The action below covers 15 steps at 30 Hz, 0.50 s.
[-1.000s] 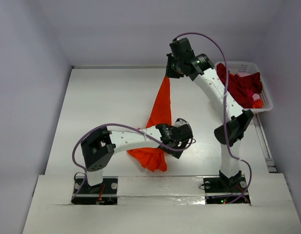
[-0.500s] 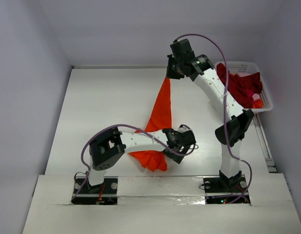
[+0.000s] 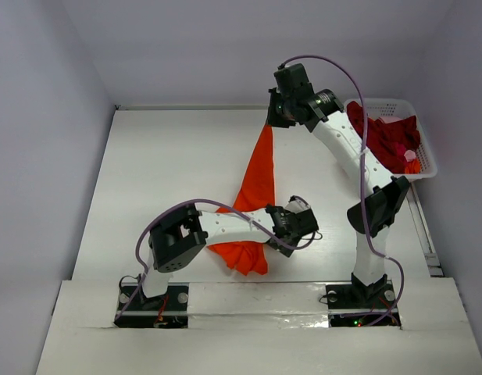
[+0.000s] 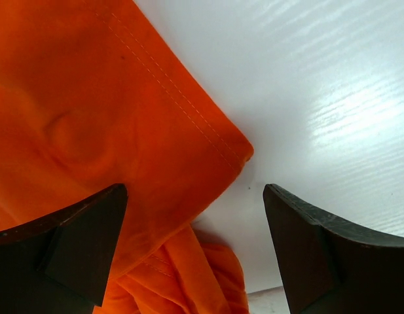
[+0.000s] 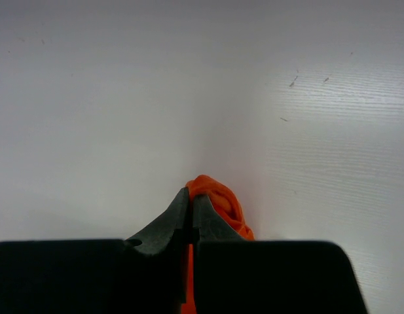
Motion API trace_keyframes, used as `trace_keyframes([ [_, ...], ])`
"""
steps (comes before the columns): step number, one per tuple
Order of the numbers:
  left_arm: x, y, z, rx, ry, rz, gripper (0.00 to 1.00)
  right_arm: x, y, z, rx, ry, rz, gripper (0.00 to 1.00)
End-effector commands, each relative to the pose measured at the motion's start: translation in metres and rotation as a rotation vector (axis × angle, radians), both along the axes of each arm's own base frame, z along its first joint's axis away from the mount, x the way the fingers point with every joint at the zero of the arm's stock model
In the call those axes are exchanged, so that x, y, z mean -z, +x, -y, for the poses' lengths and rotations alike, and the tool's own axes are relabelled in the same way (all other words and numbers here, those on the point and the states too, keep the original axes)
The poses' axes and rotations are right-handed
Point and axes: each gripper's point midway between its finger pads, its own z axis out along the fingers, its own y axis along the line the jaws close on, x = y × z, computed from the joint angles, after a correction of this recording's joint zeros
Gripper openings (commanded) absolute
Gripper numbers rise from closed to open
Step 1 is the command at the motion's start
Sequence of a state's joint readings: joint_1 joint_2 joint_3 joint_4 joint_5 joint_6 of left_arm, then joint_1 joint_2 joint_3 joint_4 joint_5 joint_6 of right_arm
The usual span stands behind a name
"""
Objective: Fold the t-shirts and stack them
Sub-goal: Flatten the tshirt out
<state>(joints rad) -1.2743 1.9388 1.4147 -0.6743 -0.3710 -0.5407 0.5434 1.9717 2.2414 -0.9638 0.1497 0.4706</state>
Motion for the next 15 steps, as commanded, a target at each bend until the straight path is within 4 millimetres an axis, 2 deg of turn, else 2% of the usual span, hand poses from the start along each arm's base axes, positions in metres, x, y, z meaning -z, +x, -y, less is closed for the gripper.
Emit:
trace_keyframes([
  [1, -0.017, 0.013, 0.002, -0.036, -0.003, 0.078, 0.84, -0.036, 0.000, 0.002, -0.007, 0.052, 0.095, 0.00],
  [11, 0.000, 0.016, -0.003, -0.035, 0.049, 0.091, 0.82, -0.038, 0.000, 0.001, -0.011, 0.059, 0.100, 0.00],
  [15, -0.005, 0.019, 0.000, -0.038, 0.039, 0.107, 0.81, -0.037, 0.000, 0.000, -0.014, 0.060, 0.097, 0.00],
])
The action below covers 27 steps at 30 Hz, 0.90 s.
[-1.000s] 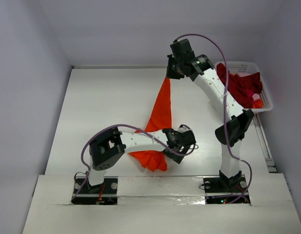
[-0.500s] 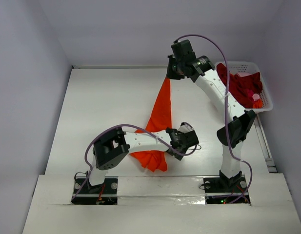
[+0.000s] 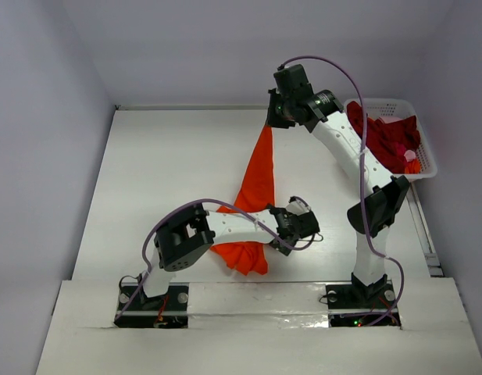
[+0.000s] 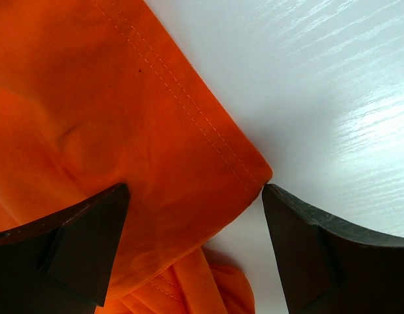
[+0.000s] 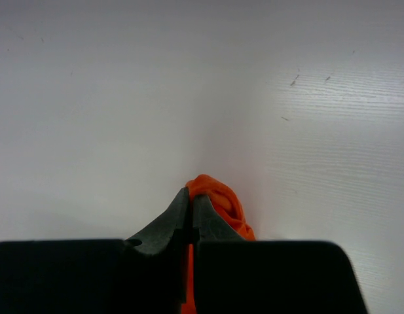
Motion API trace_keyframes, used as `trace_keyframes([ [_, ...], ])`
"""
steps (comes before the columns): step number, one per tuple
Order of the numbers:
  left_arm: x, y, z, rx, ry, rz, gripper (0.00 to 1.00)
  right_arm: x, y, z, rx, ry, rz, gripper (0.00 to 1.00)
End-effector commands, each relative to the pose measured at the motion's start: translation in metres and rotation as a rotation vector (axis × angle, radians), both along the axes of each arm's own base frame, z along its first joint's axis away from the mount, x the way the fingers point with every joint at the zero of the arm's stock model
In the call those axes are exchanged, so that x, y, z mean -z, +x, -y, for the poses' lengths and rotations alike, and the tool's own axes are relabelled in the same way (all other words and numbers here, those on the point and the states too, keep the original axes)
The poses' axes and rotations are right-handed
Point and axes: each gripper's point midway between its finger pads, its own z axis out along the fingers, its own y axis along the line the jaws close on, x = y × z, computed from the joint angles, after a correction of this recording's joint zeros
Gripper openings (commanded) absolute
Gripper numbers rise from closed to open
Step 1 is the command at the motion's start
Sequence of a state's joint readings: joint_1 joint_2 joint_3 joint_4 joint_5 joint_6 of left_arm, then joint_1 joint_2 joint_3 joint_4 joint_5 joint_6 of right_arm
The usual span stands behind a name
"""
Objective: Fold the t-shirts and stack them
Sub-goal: Flatten the tshirt out
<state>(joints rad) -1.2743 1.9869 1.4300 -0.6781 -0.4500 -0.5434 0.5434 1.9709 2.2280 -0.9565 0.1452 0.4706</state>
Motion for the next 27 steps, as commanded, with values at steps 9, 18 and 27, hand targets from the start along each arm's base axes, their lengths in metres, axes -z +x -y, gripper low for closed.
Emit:
trace_keyframes([
  [9, -0.028, -0.001, 0.021, 0.053, 0.012, 0.078, 0.82, -0.038, 0.000, 0.001, -0.011, 0.058, 0.101, 0.00],
  [18, -0.013, -0.018, 0.018, 0.096, 0.095, 0.082, 0.82, -0.039, 0.001, 0.006, -0.003, 0.058, 0.104, 0.00],
  [27, -0.004, -0.015, 0.012, 0.063, 0.112, 0.105, 0.81, -0.036, 0.001, 0.009, 0.000, 0.066, 0.100, 0.00],
])
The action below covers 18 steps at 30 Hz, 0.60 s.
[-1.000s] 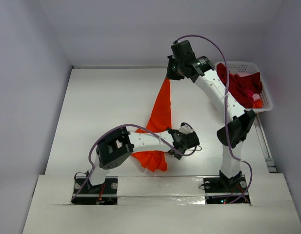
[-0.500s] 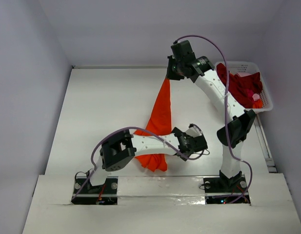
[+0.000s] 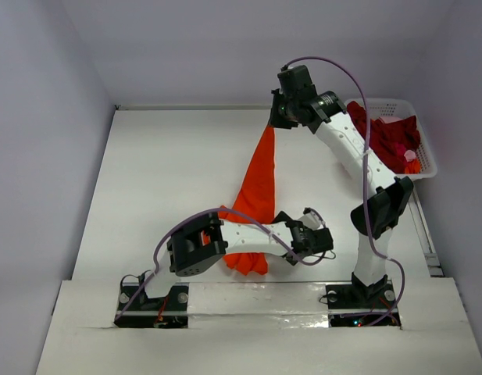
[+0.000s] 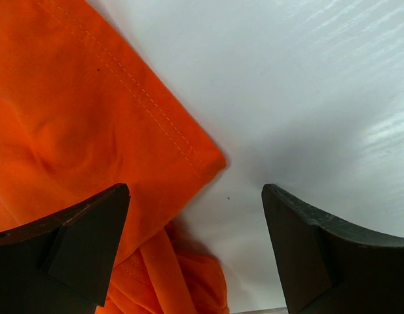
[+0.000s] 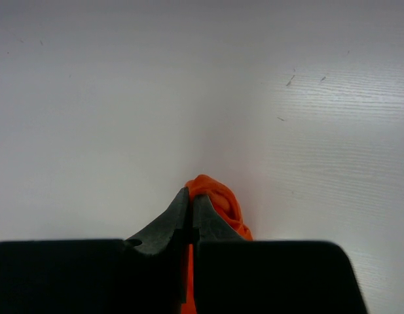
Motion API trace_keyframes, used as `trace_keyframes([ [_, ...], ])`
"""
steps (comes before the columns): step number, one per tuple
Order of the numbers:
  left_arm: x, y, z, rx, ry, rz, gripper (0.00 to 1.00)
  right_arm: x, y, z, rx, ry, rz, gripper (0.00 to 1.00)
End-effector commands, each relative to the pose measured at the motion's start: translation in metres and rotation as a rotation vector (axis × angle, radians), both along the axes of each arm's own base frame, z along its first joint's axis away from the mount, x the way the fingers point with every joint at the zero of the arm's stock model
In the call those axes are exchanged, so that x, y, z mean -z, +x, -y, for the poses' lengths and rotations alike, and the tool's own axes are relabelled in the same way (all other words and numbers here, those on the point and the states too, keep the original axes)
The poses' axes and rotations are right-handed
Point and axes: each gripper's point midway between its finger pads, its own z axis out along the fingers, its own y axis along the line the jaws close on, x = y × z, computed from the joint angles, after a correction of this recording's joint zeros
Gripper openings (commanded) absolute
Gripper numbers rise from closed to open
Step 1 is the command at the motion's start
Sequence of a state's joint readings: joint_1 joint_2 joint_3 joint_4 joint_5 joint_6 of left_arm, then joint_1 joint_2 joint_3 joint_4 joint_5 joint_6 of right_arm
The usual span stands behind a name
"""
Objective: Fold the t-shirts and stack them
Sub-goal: Flatten the tshirt out
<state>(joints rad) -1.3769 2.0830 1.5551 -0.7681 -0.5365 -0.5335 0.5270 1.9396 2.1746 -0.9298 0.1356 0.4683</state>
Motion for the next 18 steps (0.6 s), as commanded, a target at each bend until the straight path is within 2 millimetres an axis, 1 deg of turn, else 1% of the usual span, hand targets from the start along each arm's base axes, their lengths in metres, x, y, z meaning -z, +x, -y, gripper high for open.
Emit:
trace_keyframes([
  [1, -0.003, 0.007, -0.010, -0.035, 0.026, 0.049, 0.81, -0.037, 0.002, 0.001, -0.006, 0.059, 0.099, 0.00],
  [2, 0.001, 0.007, -0.012, -0.035, 0.043, 0.049, 0.80, -0.037, 0.001, 0.001, -0.008, 0.062, 0.098, 0.00],
  [6, 0.007, 0.008, -0.013, -0.035, 0.054, 0.049, 0.78, -0.040, 0.001, 0.001, -0.009, 0.065, 0.105, 0.00],
  [9, 0.006, 0.006, -0.008, -0.025, 0.035, 0.035, 0.65, -0.039, 0.001, 0.002, -0.005, 0.063, 0.103, 0.00],
  [12, 0.009, 0.004, -0.008, -0.020, 0.037, 0.026, 0.63, -0.038, 0.000, 0.001, -0.009, 0.064, 0.100, 0.00],
  [16, 0.011, 0.004, -0.008, -0.018, 0.043, 0.020, 0.47, -0.039, 0.000, 0.000, -0.009, 0.067, 0.101, 0.00],
  [18, 0.011, 0.004, -0.008, -0.018, 0.041, 0.020, 0.41, -0.038, 0.000, 0.000, -0.010, 0.068, 0.100, 0.00],
])
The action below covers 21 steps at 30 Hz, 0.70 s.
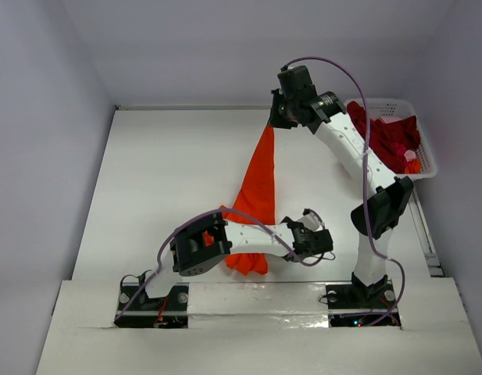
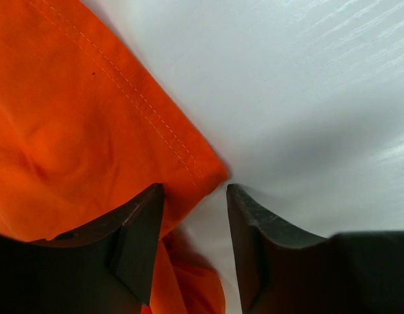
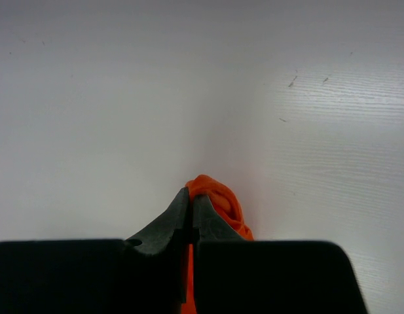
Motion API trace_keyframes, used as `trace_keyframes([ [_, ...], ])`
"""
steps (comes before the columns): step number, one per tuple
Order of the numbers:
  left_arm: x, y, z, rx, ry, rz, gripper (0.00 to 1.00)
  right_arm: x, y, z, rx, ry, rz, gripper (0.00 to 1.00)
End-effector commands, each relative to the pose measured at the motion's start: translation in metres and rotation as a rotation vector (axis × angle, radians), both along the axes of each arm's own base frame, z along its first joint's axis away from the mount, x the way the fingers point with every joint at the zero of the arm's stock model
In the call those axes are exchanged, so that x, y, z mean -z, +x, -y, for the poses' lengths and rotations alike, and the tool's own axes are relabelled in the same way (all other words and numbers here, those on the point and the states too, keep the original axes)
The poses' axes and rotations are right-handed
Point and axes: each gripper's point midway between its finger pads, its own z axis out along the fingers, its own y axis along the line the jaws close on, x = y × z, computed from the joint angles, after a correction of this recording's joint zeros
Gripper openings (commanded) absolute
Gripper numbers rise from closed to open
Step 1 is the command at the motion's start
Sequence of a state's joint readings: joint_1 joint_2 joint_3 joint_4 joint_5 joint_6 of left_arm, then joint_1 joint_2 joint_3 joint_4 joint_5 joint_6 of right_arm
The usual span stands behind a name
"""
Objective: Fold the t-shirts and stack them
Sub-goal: Flatten the tshirt out
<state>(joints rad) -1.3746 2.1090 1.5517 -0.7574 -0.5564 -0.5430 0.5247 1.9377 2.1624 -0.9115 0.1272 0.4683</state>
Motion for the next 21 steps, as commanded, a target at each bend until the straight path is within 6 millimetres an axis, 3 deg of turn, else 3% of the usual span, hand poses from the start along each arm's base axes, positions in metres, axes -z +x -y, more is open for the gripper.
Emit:
trace_keyframes([
  [1, 0.0022, -0.0002, -0.0062, -0.005, 0.024, 0.001, 0.38, -0.0390, -0.0014, 0.0012, -0.007, 0.060, 0.095, 0.00],
  [4, 0.0040, -0.0007, -0.0060, -0.004, 0.028, -0.002, 0.31, -0.0373, -0.0012, 0.0008, -0.008, 0.059, 0.092, 0.00],
  [15, 0.0063, 0.0002, -0.0057, -0.011, 0.037, 0.001, 0.31, -0.0356, -0.0016, 0.0001, -0.012, 0.062, 0.091, 0.00],
  [21, 0.0035, 0.0027, -0.0051, -0.022, 0.031, 0.019, 0.23, -0.0343, -0.0019, -0.0019, -0.021, 0.067, 0.088, 0.00],
])
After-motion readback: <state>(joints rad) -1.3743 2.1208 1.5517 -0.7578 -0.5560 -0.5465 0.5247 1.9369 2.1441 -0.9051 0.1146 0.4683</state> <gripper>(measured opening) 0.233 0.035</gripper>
